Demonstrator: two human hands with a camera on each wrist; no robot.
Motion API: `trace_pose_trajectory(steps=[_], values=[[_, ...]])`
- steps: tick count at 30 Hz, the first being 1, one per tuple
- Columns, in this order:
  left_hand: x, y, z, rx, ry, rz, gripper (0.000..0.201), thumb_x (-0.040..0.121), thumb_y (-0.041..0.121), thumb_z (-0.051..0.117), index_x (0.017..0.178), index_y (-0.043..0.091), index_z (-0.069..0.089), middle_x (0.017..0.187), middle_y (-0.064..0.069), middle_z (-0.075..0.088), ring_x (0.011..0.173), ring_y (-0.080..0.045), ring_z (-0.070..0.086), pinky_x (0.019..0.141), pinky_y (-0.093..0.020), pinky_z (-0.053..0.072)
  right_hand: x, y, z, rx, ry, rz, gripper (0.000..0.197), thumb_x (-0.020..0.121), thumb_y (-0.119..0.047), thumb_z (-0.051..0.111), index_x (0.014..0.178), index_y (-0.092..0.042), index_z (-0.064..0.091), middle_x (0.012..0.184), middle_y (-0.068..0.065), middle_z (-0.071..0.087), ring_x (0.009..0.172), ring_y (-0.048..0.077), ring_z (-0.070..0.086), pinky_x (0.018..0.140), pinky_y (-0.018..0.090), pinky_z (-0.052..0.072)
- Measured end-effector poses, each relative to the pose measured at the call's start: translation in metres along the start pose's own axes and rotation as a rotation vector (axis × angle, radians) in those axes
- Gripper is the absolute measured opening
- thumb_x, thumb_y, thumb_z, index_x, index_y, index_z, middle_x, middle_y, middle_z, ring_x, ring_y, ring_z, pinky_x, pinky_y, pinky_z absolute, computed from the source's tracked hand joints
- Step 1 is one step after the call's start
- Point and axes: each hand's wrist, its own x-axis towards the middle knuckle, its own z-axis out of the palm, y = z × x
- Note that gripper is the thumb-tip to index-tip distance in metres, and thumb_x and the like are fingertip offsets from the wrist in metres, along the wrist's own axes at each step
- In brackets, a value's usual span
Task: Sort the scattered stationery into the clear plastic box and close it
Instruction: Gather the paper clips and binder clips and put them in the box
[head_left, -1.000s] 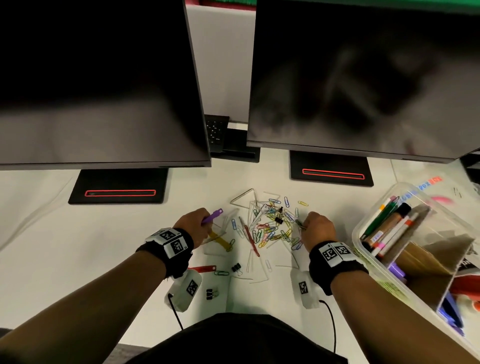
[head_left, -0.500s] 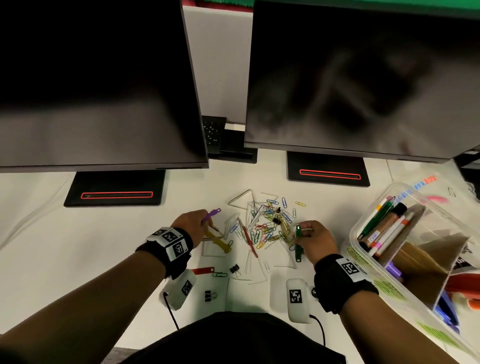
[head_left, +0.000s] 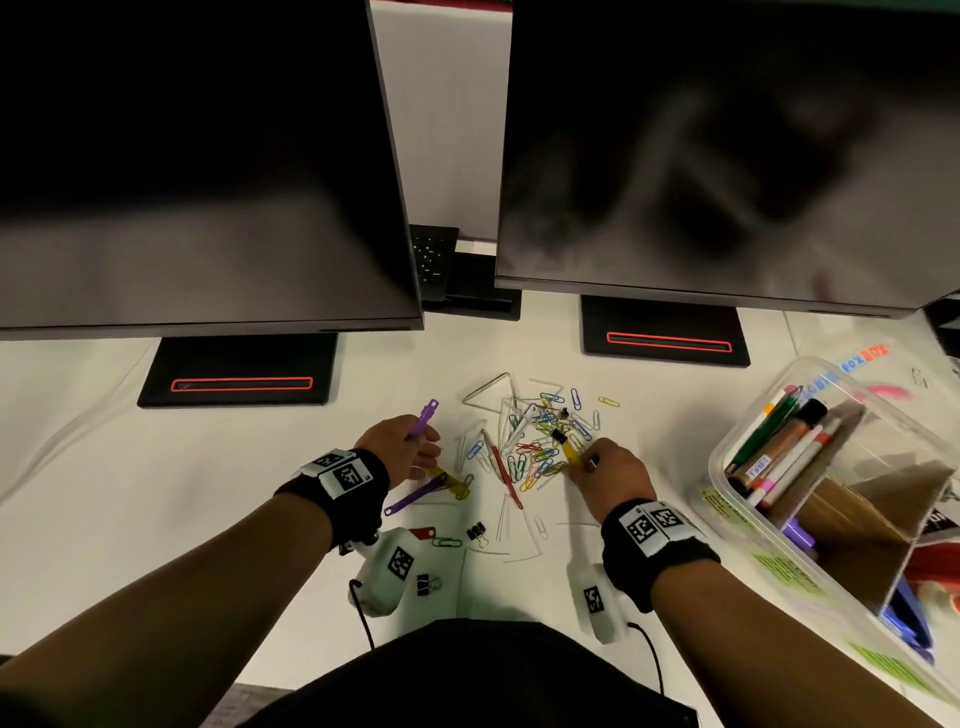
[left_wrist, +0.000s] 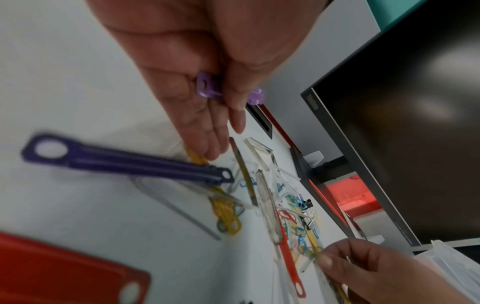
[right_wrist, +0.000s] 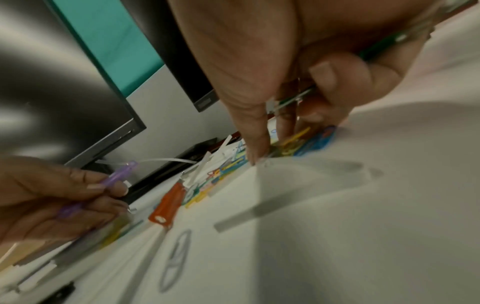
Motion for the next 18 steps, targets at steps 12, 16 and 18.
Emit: trace_pose_trajectory(steps=[12, 16, 18], values=[[-0.014, -0.002, -0.016, 0.984, -0.002, 0.206, 0.024, 0.086, 0.041, 0.054, 0.101, 0.024, 0.051, 0.094, 0.004, 0.054, 0.085, -0.017, 0.052, 0.076, -0.026, 0.042, -0.009, -0.025, -0.010, 0.026, 0.060, -0.119, 0.023, 0.089, -0.028, 0.058, 0.081, -0.013, 0.044, 0.081, 0.010, 0.056, 0.078, 0.027, 0.051, 0.067, 0.027, 0.036], [-0.017, -0.004, -0.016, 1.086, -0.053, 0.290, 0.052, 0.078, 0.050, 0.062, 0.121, 0.026, 0.046, 0.117, 0.003, 0.048, 0.102, -0.019, 0.057, 0.087, -0.029, 0.046, -0.016, -0.043, -0.005, 0.030, 0.011, -0.178, 0.006, 0.090, -0.013, 0.053, 0.093, -0.012, 0.048, 0.097, 0.015, 0.065, 0.093, 0.033, 0.060, 0.072, 0.030, 0.042], [-0.018, -0.002, -0.015, 1.077, -0.074, 0.331, 0.056, 0.079, 0.046, 0.064, 0.127, 0.027, 0.043, 0.124, 0.002, 0.043, 0.105, -0.021, 0.057, 0.089, -0.030, 0.047, -0.019, -0.053, -0.002, 0.032, -0.019, -0.208, 0.024, 0.090, -0.009, 0.048, 0.114, -0.010, 0.049, 0.107, 0.015, 0.065, 0.099, 0.032, 0.061, 0.077, 0.030, 0.044]])
